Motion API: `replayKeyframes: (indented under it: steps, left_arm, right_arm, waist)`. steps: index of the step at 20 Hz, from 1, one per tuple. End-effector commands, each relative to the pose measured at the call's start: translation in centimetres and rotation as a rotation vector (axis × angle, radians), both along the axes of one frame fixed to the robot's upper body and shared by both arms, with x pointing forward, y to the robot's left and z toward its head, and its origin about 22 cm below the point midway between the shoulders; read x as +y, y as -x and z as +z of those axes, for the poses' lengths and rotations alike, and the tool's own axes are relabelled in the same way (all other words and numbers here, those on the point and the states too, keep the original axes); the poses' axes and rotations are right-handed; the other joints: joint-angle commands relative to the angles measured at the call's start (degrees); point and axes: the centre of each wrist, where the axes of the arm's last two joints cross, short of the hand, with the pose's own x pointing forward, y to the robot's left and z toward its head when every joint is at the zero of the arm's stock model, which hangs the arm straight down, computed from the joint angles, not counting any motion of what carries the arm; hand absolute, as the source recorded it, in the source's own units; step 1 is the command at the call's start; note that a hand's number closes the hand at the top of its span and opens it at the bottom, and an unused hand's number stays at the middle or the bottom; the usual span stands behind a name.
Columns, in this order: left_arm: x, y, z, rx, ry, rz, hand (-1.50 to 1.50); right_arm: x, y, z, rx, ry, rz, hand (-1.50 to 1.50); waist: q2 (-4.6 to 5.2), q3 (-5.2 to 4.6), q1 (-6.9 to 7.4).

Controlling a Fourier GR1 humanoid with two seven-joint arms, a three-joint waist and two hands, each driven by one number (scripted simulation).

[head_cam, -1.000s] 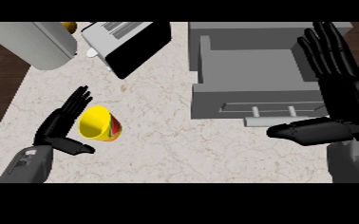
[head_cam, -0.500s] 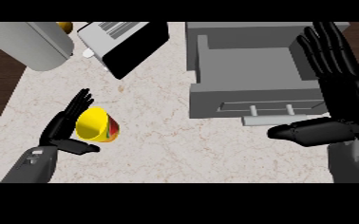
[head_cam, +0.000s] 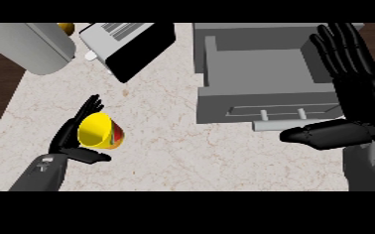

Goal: Pick up the cup, place it into the drawer and close the drawer

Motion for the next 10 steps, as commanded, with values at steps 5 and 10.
replayKeyframes:
  steps: [5,10]
  left_arm:
    - [-2.9,0.8,-1.8,-0.062,0.148,-0.125,-1.5]
    - [-4.5,-0.9,-1.2,-0.048,0.241,-0.173,-1.5]
  right_arm:
    - [-0.3,-0.1,-1.0,0.011,0.003,0.001,-1.5]
    - [0.6,-0.3,0.6,0.012,0.009,-0.004,-1.5]
  waist:
    - [-0.04,0.06,0.29]
    - [0.17,-0.1,-0.3]
